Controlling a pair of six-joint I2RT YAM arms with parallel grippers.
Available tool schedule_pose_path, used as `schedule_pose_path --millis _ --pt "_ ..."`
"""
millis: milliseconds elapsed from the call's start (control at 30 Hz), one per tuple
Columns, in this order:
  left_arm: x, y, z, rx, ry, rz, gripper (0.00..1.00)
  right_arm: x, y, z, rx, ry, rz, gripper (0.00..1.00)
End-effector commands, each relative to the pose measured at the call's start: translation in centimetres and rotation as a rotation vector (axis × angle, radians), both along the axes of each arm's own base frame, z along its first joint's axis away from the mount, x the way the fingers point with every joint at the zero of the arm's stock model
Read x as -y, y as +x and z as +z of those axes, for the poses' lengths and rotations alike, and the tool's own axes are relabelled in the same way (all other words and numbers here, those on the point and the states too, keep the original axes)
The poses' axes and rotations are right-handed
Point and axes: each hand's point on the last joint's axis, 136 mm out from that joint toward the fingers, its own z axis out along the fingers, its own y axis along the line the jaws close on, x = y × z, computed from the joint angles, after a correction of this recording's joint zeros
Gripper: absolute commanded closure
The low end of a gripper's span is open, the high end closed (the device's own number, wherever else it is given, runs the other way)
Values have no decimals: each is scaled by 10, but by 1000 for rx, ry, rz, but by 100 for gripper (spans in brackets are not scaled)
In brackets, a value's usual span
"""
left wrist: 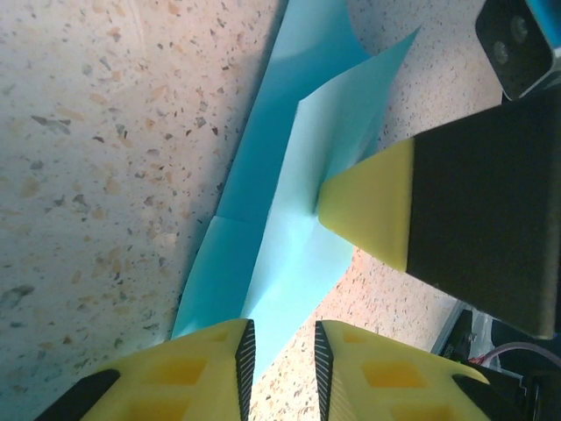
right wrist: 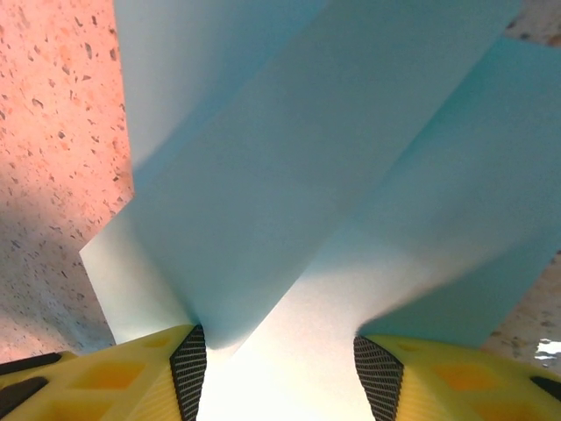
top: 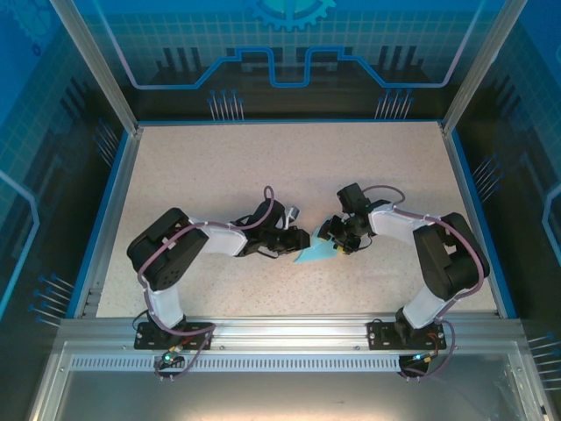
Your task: Fold a paper plane with a square sheet of paper (pick it up from the middle)
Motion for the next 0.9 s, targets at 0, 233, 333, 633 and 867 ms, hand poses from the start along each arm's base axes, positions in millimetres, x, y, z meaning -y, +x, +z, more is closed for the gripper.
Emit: schedule_pose_path --millis 0,233,333,633,867 --pt "-3 4 15 96 -5 -9 69 46 -30 -43 -156 -191 -76 46" --pt "-8 0 11 134 31 -40 67 50 -34 -48 -185 -202 -96 48" --pt "-5 -4 11 152 44 -72 65 52 -36 -50 -196 -207 -106 48" --pt "-8 -15 -3 178 127 -154 70 53 -36 -51 -204 -202 -111 50" --pt "-4 -16 -10 207 155 -198 76 52 -35 -51 -205 -196 -108 50"
